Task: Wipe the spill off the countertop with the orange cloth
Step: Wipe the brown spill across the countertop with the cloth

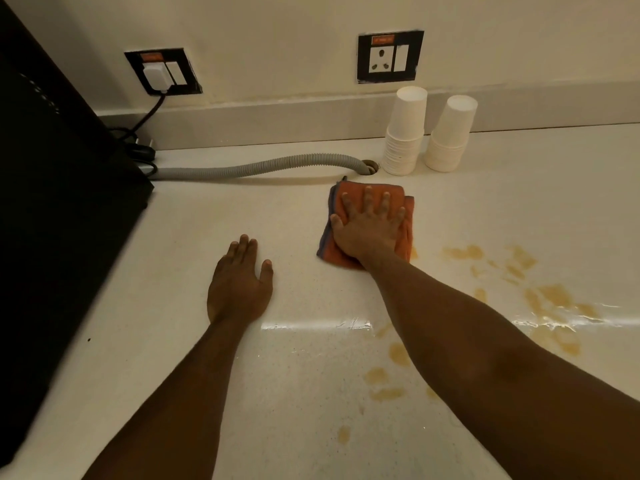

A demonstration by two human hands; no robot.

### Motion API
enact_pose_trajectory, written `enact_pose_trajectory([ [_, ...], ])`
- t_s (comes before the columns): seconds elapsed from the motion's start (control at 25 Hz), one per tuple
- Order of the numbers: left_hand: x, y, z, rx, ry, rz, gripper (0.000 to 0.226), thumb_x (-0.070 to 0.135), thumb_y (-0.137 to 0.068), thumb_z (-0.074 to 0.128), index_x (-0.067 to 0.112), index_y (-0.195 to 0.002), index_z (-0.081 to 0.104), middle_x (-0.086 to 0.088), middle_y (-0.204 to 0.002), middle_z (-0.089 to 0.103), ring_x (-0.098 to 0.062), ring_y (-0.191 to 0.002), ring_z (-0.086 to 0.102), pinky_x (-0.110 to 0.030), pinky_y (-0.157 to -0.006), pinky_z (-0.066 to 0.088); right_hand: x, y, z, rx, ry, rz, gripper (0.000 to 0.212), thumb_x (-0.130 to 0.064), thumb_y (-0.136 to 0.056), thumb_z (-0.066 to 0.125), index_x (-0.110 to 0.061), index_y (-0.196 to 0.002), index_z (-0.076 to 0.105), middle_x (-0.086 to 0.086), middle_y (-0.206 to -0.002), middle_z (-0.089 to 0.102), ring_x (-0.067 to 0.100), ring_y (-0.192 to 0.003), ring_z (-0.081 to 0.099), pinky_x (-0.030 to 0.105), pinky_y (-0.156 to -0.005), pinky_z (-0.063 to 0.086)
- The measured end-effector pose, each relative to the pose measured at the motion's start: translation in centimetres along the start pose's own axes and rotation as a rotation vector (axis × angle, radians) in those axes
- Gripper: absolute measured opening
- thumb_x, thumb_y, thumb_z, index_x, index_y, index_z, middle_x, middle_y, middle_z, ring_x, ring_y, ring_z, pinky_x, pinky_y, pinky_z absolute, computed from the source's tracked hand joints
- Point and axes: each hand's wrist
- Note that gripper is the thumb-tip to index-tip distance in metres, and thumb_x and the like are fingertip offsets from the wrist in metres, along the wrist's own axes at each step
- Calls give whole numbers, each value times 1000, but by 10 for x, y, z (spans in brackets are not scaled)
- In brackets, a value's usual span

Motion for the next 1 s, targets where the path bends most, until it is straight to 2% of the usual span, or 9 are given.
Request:
enact_pose_trajectory([
  [0.08,1,0,-1,-7,-5,-3,63,47,-98,24,18,-154,14,1,-163,9,-16,-150,7,-36,-121,9,-6,3,5,10,39,-76,70,-64,-95,17,-32,-155,-2,9,-165,-7,39,-149,-9,62,-116,-8],
  [0.28,1,-1,-3,-40,-9,-13,63,47,-99,24,19,-154,12,1,-163,8,-16,-150,5,-36,-121,9,2,14,10,-61,128,-520,63,-61,-97,13,-38,-154,-2,-1,-166,-3,28,-151,-5,54,-119,-3],
  [0.36,1,0,-3,-30,-11,-4,63,47,-99,24,19,-154,13,1,-163,8,-15,-150,6,-35,-121,8,27,11,1,-63,139,-549,60,-56,-99,15,-36,-154,3,-4,-166,2,23,-151,1,50,-119,2],
  [0.44,-2,-2,-1,-18,-11,17,63,47,-99,23,18,-154,13,0,-163,9,-16,-150,7,-35,-121,8,60,4,-11,5,102,-426,58,-49,-100,19,-33,-155,10,-2,-165,11,23,-151,11,48,-119,8],
  [0.56,-4,-3,1,-33,-37,30,64,47,-99,21,16,-154,12,-1,-163,8,-17,-150,6,-35,-121,8,122,-1,-27,122,44,-90,57,-41,-100,24,-25,-154,18,5,-162,22,29,-147,22,51,-119,15],
  [0.64,-3,-3,3,-28,-62,30,64,47,-99,20,15,-154,10,-2,-163,7,-18,-150,6,-35,-120,7,145,1,-34,142,32,95,57,-38,-102,23,-19,-155,17,9,-163,18,31,-149,17,52,-120,12],
  [0.72,-2,-4,3,-32,-70,28,64,46,-99,19,15,-154,9,-3,-163,6,-19,-150,6,-35,-120,7,133,2,-32,133,28,155,58,-37,-102,21,-15,-155,15,11,-164,13,32,-150,12,52,-121,10],
  [0.84,-2,-5,3,-43,-67,36,64,46,-100,19,14,-154,9,-4,-163,6,-19,-150,5,-36,-121,7,73,14,-18,84,44,-31,64,-41,-96,22,-15,-153,18,13,-162,18,33,-148,18,53,-119,13],
  [1.0,-5,-4,3,-39,-62,44,63,46,-100,19,15,-154,10,-3,-163,7,-19,-150,6,-36,-121,8,28,42,3,-63,82,-427,58,-43,-101,21,-24,-156,11,2,-166,8,23,-151,7,47,-120,5],
])
Point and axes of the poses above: each hand's wrist, its own y-axis away from the middle knuckle, its own z-axis out of the palm, x = y × z
